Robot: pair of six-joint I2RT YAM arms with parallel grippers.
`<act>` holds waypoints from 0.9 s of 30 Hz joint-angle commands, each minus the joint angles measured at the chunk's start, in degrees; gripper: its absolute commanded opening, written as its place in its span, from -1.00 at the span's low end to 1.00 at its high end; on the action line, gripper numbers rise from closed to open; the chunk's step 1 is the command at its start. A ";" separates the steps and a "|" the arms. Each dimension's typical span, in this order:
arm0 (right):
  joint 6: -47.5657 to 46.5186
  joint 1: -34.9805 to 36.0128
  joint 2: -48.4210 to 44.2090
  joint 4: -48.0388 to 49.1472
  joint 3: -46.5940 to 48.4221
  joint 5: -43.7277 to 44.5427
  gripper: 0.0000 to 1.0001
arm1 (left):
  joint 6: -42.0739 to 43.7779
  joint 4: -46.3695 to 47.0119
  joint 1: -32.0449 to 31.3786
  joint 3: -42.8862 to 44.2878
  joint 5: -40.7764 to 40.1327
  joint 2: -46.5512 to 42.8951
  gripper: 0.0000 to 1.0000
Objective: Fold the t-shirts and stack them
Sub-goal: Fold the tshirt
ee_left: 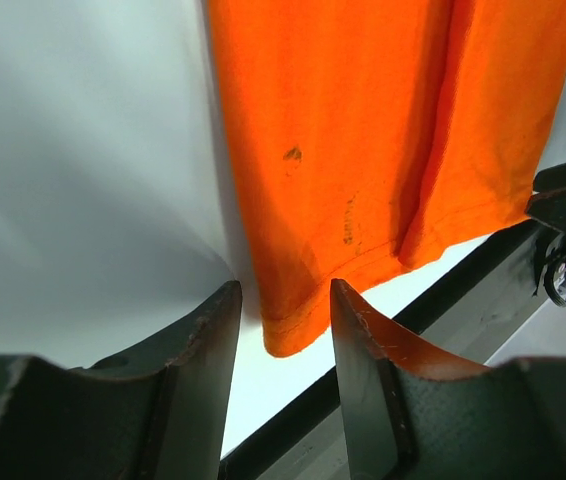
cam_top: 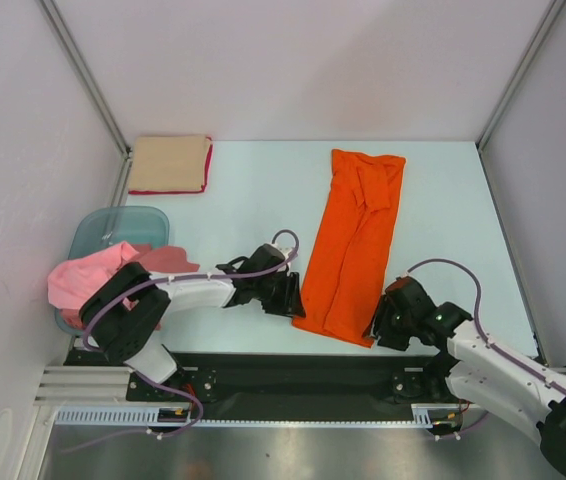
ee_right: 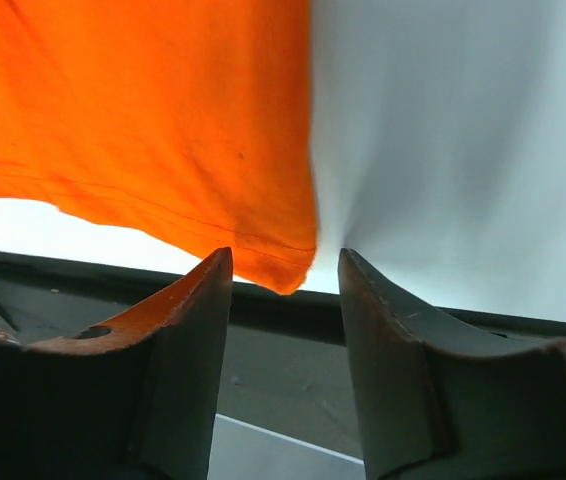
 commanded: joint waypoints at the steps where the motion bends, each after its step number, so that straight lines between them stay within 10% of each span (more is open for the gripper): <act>1: 2.12 1.43 2.39 1.21 -0.25 1.03 0.01 | 1.42 -5.70 -1.27 1.16 -3.50 2.59 -0.03; 13: 6.42 3.37 0.83 1.31 -2.80 4.79 -0.36 | 2.83 -8.87 -2.32 1.79 -5.26 5.58 -0.11; 21: 7.92 3.37 -3.22 -0.71 -4.38 4.54 -1.00 | 2.66 -7.56 -2.32 -0.15 -3.33 4.97 -0.57; 27: 9.15 3.45 -10.05 -3.26 -5.79 4.01 -1.00 | 0.37 -1.85 -2.32 -5.33 0.19 2.42 -0.95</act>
